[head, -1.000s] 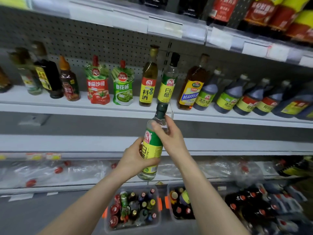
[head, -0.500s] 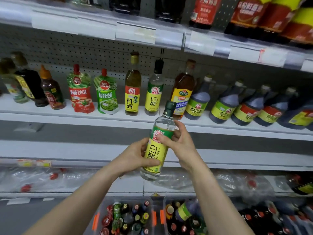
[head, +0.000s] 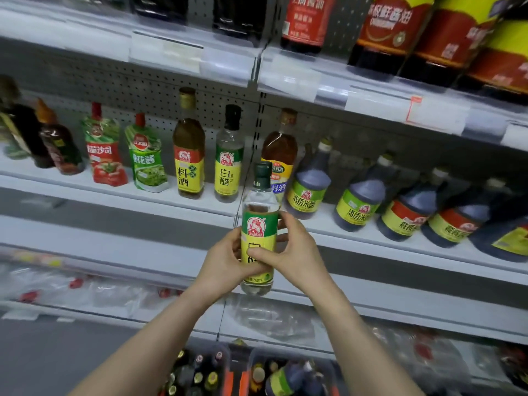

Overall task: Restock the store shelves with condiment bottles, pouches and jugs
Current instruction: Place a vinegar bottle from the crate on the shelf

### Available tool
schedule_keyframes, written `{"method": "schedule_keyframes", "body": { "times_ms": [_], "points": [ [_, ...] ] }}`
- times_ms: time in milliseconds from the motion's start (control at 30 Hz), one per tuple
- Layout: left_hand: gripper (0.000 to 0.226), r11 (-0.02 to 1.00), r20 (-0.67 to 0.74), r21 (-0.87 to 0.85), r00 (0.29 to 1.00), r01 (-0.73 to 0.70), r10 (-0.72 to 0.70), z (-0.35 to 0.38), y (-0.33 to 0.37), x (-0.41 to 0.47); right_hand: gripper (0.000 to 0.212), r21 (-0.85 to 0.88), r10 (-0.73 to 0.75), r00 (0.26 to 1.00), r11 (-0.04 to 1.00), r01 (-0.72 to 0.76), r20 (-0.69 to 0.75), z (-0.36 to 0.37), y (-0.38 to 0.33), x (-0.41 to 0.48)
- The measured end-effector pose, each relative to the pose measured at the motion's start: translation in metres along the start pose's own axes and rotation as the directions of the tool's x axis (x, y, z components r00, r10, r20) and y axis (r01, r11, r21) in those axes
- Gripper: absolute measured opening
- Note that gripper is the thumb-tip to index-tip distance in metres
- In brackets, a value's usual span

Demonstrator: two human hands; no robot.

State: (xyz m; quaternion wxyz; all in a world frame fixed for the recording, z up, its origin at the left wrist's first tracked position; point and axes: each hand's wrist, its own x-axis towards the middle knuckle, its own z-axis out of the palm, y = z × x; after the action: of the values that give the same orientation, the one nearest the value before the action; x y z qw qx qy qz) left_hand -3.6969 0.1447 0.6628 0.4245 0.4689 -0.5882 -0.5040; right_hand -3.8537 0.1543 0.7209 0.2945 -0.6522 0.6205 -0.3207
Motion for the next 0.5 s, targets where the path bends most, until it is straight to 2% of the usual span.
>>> {"method": "schedule_keyframes", "body": {
  "times_ms": [233, 500],
  "points": [
    [0.069, 0.984, -0.096, 0.177, 0.994, -0.025, 0.042, -0.022, 0.007, 0.011, 0.071, -0.028, -0.006, 0.996, 1.000, 0.004, -0.087, 0.028, -0.017, 0.019],
    [0.070, 0.951, -0.113, 0.299, 0.986, -0.081, 0.120, -0.070, 0.013, 0.053, 0.071, -0.014, -0.013, 0.966, 1.000, 0.009, -0.256, 0.068, -0.046, 0.064]
  ]
}}
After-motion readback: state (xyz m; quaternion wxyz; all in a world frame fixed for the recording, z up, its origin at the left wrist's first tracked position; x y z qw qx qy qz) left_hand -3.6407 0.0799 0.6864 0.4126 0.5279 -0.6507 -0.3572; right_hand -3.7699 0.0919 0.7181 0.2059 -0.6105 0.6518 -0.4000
